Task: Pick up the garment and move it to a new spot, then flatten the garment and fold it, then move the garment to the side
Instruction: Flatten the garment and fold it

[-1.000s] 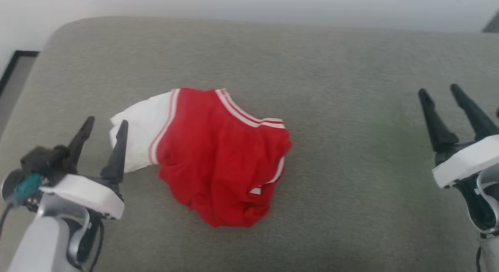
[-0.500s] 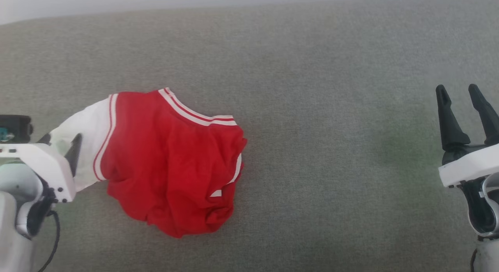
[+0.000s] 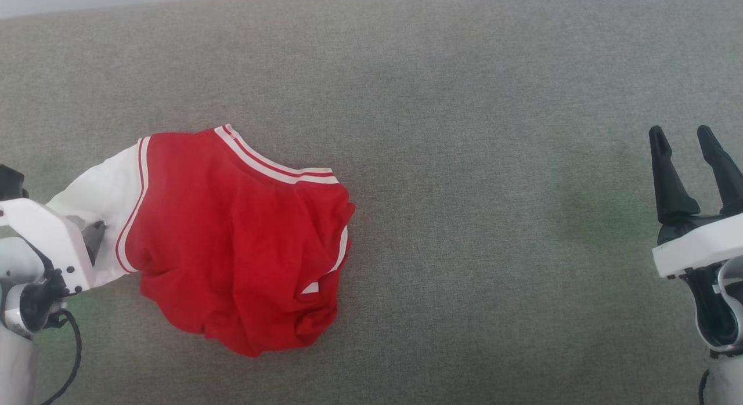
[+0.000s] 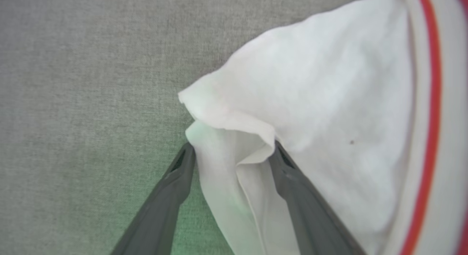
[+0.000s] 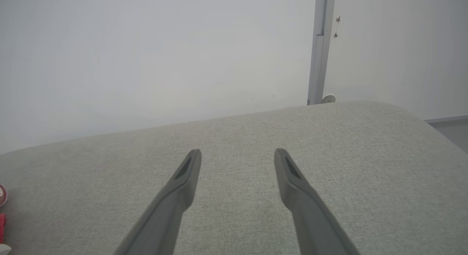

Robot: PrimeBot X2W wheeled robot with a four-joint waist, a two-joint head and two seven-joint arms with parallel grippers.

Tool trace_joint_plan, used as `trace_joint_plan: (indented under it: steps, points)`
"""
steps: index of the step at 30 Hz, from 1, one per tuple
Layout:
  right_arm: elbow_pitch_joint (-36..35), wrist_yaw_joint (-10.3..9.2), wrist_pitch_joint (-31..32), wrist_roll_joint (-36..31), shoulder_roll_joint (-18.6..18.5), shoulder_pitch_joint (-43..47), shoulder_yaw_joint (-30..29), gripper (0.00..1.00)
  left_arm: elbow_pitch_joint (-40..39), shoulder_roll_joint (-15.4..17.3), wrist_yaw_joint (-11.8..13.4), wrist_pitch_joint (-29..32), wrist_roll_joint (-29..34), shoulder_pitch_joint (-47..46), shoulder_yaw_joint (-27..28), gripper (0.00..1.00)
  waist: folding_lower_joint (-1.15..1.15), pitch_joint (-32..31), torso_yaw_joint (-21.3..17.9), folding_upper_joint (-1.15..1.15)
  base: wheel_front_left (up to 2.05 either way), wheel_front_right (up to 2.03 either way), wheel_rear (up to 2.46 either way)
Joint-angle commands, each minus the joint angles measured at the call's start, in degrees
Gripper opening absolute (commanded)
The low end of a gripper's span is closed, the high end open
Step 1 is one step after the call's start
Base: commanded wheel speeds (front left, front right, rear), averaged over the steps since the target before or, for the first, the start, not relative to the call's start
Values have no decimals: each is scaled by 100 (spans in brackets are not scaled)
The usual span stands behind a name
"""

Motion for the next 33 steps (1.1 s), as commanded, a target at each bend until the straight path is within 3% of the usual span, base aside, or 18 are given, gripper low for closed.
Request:
trace_joint_plan:
  steps: [1,5,6,7,8,9,10,13,24,33]
  points:
    - [16,-2,10,30,14,-56,14,100,149,-112,21,60,-14,55,-72,100,0,7,3,0,0,0,0]
    - [20,-2,7,33,7,-64,5,100,213,-129,-33,-8,-32,30,-105,100,0,12,16,0,0,0,0]
    - [21,-2,9,35,4,-61,6,100,237,-124,-73,9,-25,40,-139,85,0,12,19,0,0,0,0]
    - [22,-2,12,40,2,-63,9,100,252,-127,-128,18,-47,55,-167,44,0,11,23,0,0,0,0]
    - [22,-2,12,40,2,-63,9,100,252,-127,-128,18,-47,55,-167,44,0,11,23,0,0,0,0]
    - [22,-2,15,42,-3,-66,11,100,267,-141,-181,27,-89,59,-180,11,0,9,27,0,0,0,0]
    - [23,-2,15,45,-7,-69,14,100,279,-145,-219,39,-97,65,-201,0,0,8,32,0,0,0,0]
    - [34,-2,12,48,-15,-74,6,100,320,-152,-273,94,-145,84,-238,0,0,0,48,0,0,0,0]
    - [70,-2,-11,50,-31,-22,-65,100,19,98,135,-251,-138,213,97,0,0,-73,174,0,0,0,0]
    - [23,-2,47,-25,35,49,-122,100,-492,263,414,-53,-224,871,286,0,0,-169,398,0,0,0,0]
